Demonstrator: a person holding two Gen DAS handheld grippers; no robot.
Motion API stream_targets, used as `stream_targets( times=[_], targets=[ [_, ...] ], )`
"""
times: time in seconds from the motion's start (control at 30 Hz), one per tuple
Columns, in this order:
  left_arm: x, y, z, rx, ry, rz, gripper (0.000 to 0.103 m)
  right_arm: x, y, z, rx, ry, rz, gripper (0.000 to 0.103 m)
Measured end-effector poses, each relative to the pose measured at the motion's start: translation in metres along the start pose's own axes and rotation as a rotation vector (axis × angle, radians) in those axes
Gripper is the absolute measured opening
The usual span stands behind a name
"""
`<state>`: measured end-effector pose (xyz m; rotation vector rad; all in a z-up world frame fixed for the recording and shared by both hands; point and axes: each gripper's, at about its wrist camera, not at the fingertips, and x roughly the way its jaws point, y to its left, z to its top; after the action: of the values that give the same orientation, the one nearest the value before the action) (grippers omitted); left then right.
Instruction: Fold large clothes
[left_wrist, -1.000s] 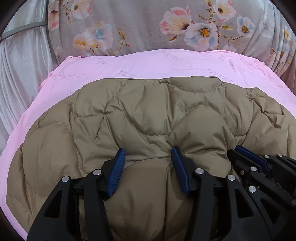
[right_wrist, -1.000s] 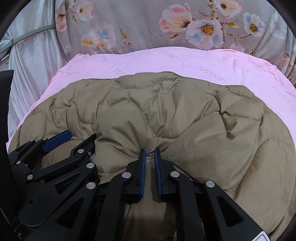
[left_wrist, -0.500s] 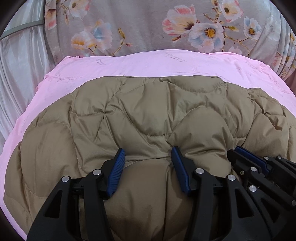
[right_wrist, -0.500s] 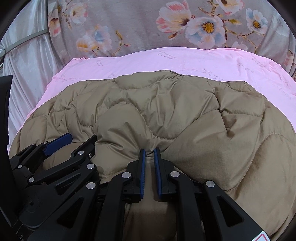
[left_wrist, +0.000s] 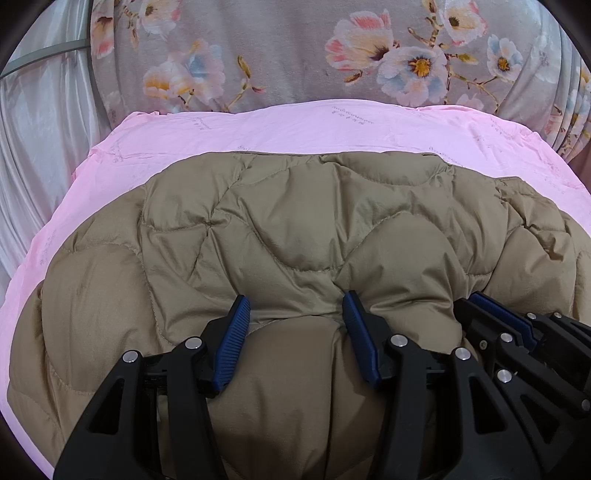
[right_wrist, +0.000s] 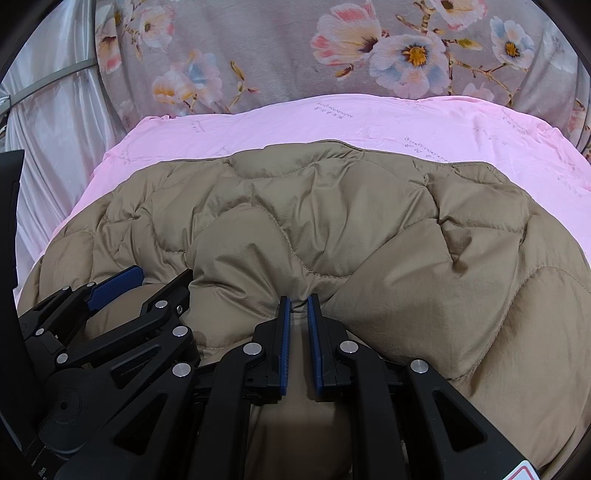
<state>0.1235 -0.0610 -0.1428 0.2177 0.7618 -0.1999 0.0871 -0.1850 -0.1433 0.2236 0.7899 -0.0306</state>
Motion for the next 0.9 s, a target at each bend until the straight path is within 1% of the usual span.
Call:
stream_targets(
  times=[0.07, 0.17, 0.23, 0.3, 0.33, 0.37, 0.43, 0.5, 0.6, 0.67, 0.73, 0.8, 0.9],
  targets=[
    [-0.001, 0.004, 0.001, -0.015, -0.003, -0.011, 0.053, -0.001, -0.002, 0.001, 0.007, -0.002, 0.009, 0.012],
    [-0.008, 0.012, 0.000, -0.037, -0.003, -0.039, 0.058, -0.002, -0.005, 0.002, 0.024, -0.001, 0.030, 0.012],
    [-0.019, 0.023, -0.002, -0.063, 0.011, -0.070, 0.068, -0.004, -0.006, 0.002, 0.028, 0.004, 0.035, 0.012],
    [-0.034, 0.038, -0.005, -0.114, 0.023, -0.115, 0.071, -0.010, -0.003, 0.003, 0.016, 0.017, 0.009, 0.012],
    [-0.046, 0.051, -0.007, -0.147, 0.020, -0.130, 0.076, -0.014, 0.000, 0.004, 0.014, 0.023, -0.015, 0.012],
    [-0.056, 0.063, -0.008, -0.172, 0.012, -0.126, 0.079, -0.022, 0.003, 0.005, 0.021, 0.017, -0.030, 0.015],
    [-0.077, 0.096, -0.011, -0.245, -0.012, -0.106, 0.088, -0.039, 0.015, 0.007, 0.027, -0.023, 0.003, 0.017],
    [-0.088, 0.130, -0.016, -0.328, -0.007, -0.090, 0.088, -0.051, 0.034, 0.010, -0.005, -0.038, 0.031, 0.018],
    [-0.092, 0.184, -0.031, -0.481, 0.047, -0.061, 0.088, -0.054, 0.064, 0.012, -0.068, -0.025, 0.056, 0.020],
    [-0.090, 0.207, -0.040, -0.557, 0.066, -0.063, 0.088, -0.048, 0.078, 0.010, -0.098, -0.006, 0.058, 0.023],
    [-0.085, 0.221, -0.049, -0.616, 0.090, -0.065, 0.088, -0.038, 0.087, 0.005, -0.115, 0.020, 0.047, 0.023],
    [-0.076, 0.228, -0.056, -0.665, 0.124, -0.096, 0.088, -0.030, 0.089, 0.000, -0.109, 0.036, 0.035, 0.024],
    [-0.057, 0.232, -0.067, -0.755, 0.179, -0.190, 0.088, -0.024, 0.088, -0.003, -0.106, 0.032, 0.040, 0.025]
  ],
)
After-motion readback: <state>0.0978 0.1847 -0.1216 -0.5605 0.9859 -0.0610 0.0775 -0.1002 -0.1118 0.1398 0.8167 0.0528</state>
